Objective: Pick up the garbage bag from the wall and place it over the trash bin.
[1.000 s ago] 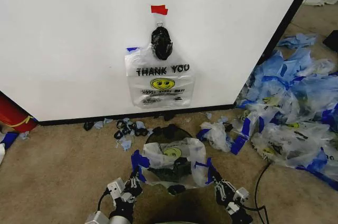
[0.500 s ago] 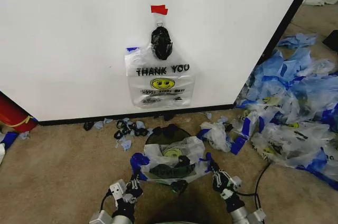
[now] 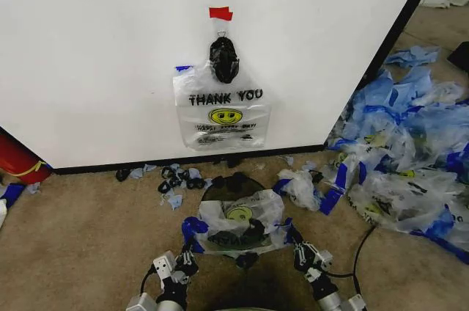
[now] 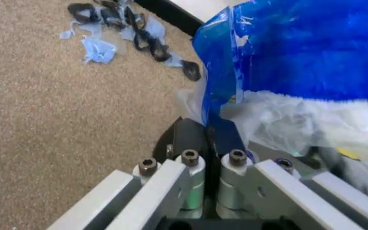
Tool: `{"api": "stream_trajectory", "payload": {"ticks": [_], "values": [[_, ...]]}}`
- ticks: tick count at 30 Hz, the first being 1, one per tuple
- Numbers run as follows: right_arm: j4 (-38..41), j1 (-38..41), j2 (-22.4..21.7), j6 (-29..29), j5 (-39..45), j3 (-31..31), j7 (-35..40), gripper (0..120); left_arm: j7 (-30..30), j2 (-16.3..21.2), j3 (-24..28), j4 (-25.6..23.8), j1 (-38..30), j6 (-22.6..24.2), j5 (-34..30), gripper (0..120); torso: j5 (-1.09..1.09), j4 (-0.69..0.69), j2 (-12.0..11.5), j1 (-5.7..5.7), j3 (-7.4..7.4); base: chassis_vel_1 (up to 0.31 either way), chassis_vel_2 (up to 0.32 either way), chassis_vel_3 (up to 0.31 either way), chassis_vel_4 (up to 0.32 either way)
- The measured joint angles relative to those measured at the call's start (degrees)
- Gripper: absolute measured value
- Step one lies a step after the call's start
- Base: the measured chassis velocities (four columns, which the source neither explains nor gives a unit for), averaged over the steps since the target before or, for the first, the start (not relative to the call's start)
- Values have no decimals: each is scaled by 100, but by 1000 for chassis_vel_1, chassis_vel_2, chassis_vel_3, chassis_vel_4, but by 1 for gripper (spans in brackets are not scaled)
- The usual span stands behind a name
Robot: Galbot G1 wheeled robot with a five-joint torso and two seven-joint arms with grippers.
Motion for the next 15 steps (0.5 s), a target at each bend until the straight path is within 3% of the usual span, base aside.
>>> {"api": "stream_trajectory", "payload": {"ticks": [15], "values": [[-241, 267, 152, -115, -52, -33, 83, 0, -3, -37, -46, 253, -131, -8, -5, 0, 0, 0, 0, 0, 0, 0, 0, 0, 0]]}}
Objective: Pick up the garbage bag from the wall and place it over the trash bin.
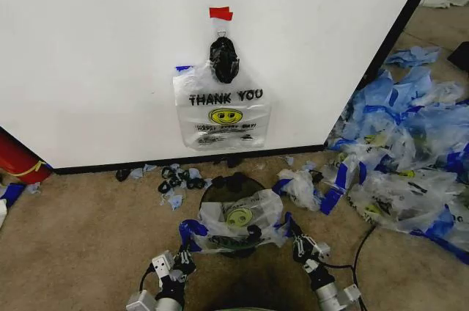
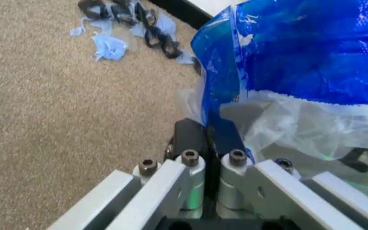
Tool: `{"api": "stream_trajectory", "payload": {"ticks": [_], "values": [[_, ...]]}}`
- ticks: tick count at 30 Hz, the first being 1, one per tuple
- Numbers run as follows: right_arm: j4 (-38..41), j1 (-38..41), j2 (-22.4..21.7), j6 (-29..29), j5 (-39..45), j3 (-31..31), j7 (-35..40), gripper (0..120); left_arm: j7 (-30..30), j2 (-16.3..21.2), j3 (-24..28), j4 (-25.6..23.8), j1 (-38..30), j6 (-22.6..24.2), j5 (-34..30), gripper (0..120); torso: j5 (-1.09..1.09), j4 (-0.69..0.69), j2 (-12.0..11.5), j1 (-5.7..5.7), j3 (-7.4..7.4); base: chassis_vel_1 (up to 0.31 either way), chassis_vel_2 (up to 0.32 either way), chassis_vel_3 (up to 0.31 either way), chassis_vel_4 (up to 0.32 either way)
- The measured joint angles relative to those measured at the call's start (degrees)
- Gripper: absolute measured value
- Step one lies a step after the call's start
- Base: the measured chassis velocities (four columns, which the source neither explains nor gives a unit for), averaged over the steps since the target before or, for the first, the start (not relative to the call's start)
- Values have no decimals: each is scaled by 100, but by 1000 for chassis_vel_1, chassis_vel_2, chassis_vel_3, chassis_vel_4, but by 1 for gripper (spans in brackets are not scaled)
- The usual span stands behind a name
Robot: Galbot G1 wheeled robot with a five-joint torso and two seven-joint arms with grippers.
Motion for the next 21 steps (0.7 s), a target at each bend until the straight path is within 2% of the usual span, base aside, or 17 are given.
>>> {"api": "stream_trajectory", "payload": {"ticks": [21], "values": [[-273, 194, 132, -87, -21, 60, 50, 0, 6, -9, -86, 234, -179, -4, 10, 0, 0, 0, 1, 0, 0, 0, 0, 0, 0]]}}
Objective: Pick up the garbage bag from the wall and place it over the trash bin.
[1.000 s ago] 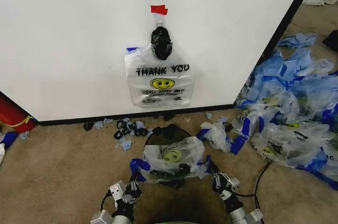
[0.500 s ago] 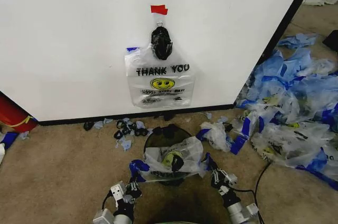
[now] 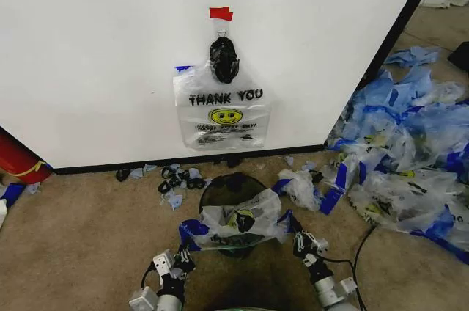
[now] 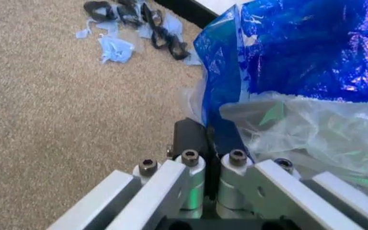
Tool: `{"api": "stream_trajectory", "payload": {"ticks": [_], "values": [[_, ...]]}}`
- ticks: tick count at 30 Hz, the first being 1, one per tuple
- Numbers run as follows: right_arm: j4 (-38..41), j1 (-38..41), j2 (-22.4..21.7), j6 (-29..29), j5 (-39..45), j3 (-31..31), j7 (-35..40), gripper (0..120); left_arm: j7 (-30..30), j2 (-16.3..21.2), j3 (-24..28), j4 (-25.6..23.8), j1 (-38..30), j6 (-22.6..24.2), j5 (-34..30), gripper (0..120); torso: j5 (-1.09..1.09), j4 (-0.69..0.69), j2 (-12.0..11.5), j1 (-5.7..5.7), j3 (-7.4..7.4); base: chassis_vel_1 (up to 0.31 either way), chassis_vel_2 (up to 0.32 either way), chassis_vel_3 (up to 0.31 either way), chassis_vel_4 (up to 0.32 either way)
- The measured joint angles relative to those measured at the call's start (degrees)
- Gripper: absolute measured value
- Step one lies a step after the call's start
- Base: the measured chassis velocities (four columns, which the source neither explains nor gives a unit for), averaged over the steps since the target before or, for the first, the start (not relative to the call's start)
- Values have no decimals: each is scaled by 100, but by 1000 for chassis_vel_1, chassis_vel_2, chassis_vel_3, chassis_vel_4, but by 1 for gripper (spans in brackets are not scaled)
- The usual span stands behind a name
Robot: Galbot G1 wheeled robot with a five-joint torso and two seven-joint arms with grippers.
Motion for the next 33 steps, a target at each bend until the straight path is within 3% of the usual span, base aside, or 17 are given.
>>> {"api": "stream_trajectory", "payload": {"ticks": [13, 16, 26, 33], "values": [[-4, -48, 16, 23, -94, 47, 22, 0, 9, 12, -45, -14, 78, -11, 169, 0, 0, 0, 0, 0, 0, 0, 0, 0, 0], [6, -67, 4, 44, -94, 61, 17, 0, 6, 7, -51, -38, 104, -11, 208, 7, 1, 0, 0, 0, 0, 0, 0, 0, 0], [96, -189, -34, 144, -74, 106, -85, 39, 13, -27, -46, -84, 224, -57, 420, 45, 0, 0, 0, 0, 0, 0, 0, 0, 0], [179, -305, -65, 278, -81, 174, -114, 60, 16, -17, -91, -162, 350, -93, 528, 66, 0, 0, 0, 0, 0, 0, 0, 0, 0]]}}
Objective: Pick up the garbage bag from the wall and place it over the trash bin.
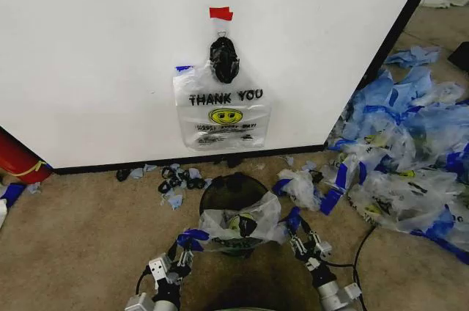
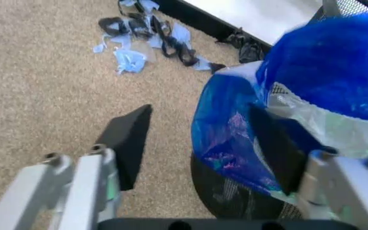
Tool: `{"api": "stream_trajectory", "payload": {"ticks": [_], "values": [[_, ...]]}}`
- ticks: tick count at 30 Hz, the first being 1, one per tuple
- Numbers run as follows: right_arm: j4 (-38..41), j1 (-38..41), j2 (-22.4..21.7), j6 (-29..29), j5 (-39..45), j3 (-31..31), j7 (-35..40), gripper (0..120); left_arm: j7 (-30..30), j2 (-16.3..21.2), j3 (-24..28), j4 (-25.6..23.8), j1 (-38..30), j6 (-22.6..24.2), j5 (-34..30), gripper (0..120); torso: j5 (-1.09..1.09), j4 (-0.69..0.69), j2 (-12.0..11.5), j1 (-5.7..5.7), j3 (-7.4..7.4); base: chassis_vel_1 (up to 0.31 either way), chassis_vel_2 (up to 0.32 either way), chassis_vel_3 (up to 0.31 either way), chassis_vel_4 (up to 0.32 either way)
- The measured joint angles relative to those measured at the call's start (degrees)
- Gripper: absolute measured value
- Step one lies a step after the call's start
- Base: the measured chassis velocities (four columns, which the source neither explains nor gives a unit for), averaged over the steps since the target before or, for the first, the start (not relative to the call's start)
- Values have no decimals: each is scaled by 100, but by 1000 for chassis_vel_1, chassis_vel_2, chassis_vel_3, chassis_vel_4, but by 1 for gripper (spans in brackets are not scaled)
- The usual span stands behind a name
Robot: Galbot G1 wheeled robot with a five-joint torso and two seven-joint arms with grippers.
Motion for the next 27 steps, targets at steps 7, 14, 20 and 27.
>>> {"api": "stream_trajectory", "payload": {"ticks": [7, 14, 20, 27], "values": [[203, -194, -68, 89, 22, 108, -79, 86, 1, 51, -108, -289, 265, -14, 190, 93, 0, 0, 0, 0, 0, 0, 0, 0, 0], [428, -394, -144, 92, 60, 274, -149, 100, 0, 55, -174, -455, 386, -44, 313, 100, 0, 0, 0, 0, 0, 0, 0, 0, 0], [518, -428, -176, 100, 61, 314, -151, 100, 1, 47, -152, -480, 408, -77, 351, 100, 0, 0, 0, 0, 0, 0, 0, 0, 0], [697, -494, -244, 100, 64, 335, -151, 100, 1, 81, -166, -686, 564, -92, 400, 100, 0, 0, -1, 0, 0, 0, 0, 0, 0]]}}
